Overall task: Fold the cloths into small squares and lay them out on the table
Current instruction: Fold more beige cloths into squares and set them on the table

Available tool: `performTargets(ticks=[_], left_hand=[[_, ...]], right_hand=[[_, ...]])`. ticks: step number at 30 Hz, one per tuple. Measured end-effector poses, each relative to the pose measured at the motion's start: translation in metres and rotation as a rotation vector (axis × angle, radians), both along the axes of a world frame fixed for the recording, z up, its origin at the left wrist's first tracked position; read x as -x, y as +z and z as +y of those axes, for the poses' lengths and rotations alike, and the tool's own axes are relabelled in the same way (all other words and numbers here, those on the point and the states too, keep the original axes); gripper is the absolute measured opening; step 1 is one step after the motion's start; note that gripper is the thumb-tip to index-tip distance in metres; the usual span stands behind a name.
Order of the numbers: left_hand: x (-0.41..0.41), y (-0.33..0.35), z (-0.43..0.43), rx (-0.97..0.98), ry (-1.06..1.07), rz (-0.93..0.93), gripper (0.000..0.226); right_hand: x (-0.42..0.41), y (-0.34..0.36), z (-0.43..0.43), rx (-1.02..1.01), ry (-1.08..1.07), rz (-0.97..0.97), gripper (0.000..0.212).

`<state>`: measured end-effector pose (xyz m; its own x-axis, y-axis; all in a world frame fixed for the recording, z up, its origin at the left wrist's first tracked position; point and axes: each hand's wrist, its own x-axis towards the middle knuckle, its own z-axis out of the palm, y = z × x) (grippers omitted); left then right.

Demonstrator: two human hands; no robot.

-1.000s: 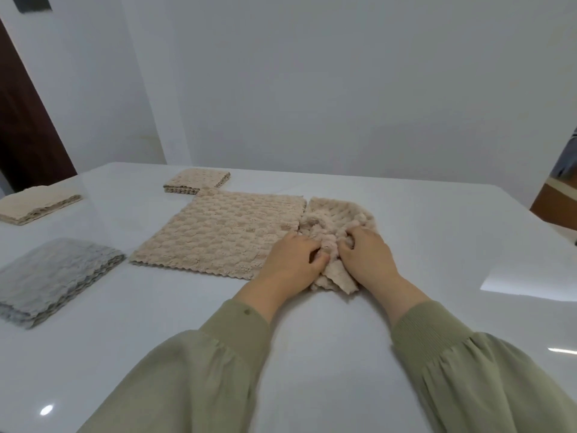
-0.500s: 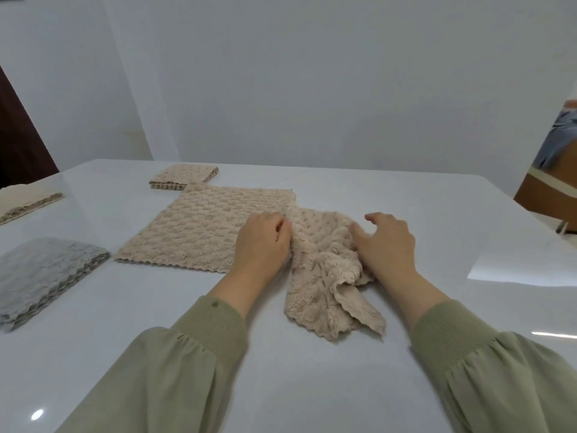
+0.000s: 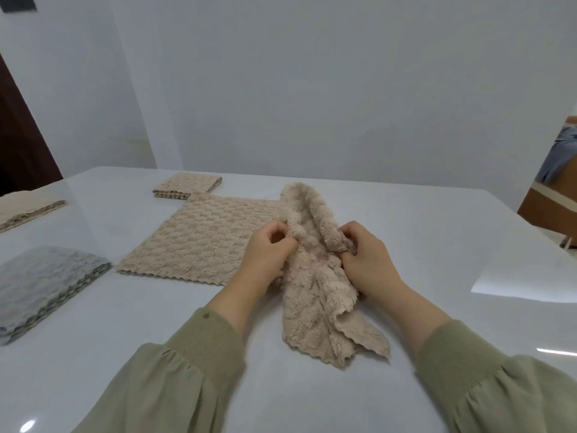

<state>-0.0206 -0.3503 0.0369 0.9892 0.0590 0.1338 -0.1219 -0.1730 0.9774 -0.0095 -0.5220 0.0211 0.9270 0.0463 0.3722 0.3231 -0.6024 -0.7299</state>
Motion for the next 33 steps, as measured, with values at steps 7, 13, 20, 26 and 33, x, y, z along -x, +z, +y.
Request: performTargets(ticks=[7, 13, 20, 26, 33], left_hand=[[0.01, 0.02, 0.035, 0.204, -0.054, 0.043, 0.02], [0.007, 0.007, 0.066, -1.012, 0.384, 0.039, 0.038], [-0.001, -0.014, 0.045, -1.194, -0.018, -0.123, 0.058], [-0.004, -0.028, 0.039, -1.148, -0.156, -0.059, 0.063], [-0.005, -0.027, 0.04, -1.178, -0.149, -0.037, 0.062]], right_hand=[[0.009, 0.009, 0.018, 0.037, 0.017, -0.252, 0.025], [-0.007, -0.012, 0.0, 0.196, -0.269, -0.043, 0.049], [-0.011, -0.014, 0.004, 0.46, -0.267, 0.173, 0.041], [-0.009, -0.008, 0.009, 0.261, 0.129, 0.22, 0.01], [-0.028, -0.007, -0.037, -0.179, -0.565, -0.072, 0.038]])
